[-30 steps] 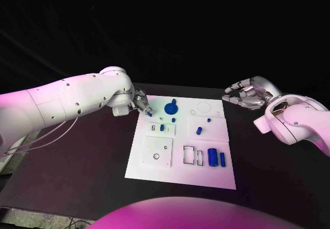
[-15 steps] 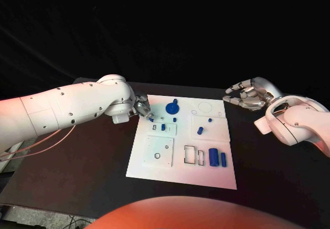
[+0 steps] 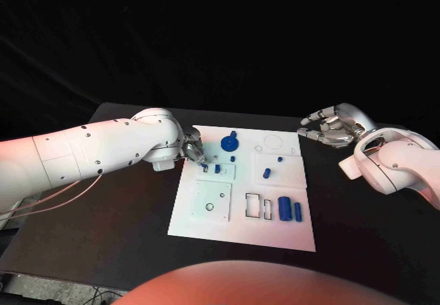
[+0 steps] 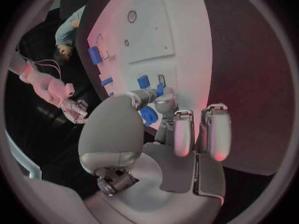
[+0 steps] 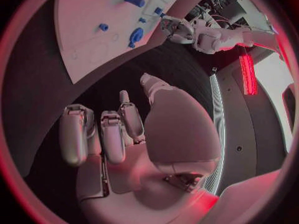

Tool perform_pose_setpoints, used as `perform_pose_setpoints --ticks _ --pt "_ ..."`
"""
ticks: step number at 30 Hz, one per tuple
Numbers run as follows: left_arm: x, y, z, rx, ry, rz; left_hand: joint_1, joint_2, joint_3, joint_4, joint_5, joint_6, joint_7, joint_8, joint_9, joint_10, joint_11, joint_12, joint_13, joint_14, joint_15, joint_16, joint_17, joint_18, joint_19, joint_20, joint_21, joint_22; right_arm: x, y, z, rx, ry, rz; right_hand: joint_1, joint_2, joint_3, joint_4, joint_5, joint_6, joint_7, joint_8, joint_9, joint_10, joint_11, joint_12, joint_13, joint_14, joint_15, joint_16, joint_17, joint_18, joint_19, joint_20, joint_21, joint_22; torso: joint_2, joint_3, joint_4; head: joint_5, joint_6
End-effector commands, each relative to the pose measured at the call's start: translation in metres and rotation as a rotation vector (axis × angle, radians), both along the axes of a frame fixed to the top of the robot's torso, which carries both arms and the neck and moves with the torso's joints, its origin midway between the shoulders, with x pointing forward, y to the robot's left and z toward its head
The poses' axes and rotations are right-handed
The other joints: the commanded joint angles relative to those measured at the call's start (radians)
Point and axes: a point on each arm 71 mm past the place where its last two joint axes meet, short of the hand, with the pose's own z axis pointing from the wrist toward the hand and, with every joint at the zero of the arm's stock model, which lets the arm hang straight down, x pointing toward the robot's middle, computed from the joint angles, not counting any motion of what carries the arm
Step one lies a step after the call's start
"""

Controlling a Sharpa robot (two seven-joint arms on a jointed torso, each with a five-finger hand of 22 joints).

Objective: Assemble the parts on the task board

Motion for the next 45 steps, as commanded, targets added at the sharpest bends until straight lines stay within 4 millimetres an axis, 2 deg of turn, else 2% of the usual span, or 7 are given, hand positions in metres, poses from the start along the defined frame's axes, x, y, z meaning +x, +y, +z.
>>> perform_pose_setpoints --ticks 1,25,45 --pt "-0.0011 -0.0037 0.0003 0.018 -0.017 -0.024 0.0 0.009 0.118 -0.113 0.004 0.013 -0.008 0.003 0.054 0.004 0.0 0.005 0.002 0.104 0.001 0.004 0.263 -0.012 0.062 0.007 0.0 0.235 -0.0005 0.0012 -0.0007 -0.004 0.005 0.015 -0.008 0.002 0.003 -0.002 0.005 0.002 -0.003 0.007 0.001 -0.001 -0.004 0.001 0.011 0.096 0.003 -0.005 0.234 0.015 0.0 0.001 -0.003 0.191 0.0 0.0004 -0.0009 0.0 0.0" --pt "-0.0063 -0.0067 -0.0058 0.05 0.006 -0.047 -0.006 0.009 0.125 -0.115 0.007 0.016 -0.008 0.007 0.056 0.005 0.0 0.004 0.0 0.104 0.0 0.004 0.263 -0.012 0.062 0.006 -0.002 0.235 -0.0006 0.0017 -0.0002 -0.019 -0.009 0.025 -0.009 0.002 0.004 -0.003 0.008 0.002 -0.003 0.009 0.002 -0.001 -0.004 0.002 0.011 0.096 0.003 -0.005 0.234 0.015 0.0 0.0 -0.005 0.191 -0.001 -0.0002 0.0016 -0.002 0.0" --pt "-0.0088 -0.009 -0.0083 0.065 0.012 -0.063 -0.008 0.008 0.128 -0.117 0.007 0.016 -0.008 0.008 0.057 0.005 0.0 0.003 -0.001 0.104 0.0 0.004 0.263 -0.012 0.062 0.006 -0.002 0.235 -0.0006 0.0017 -0.0004 -0.02 -0.008 0.025 -0.009 0.002 0.004 -0.003 0.008 0.002 -0.003 0.009 0.002 -0.001 -0.004 0.002 0.011 0.096 0.003 -0.005 0.234 0.015 0.0 0.0 -0.005 0.191 0.0 0.0 0.0004 0.0 0.0"
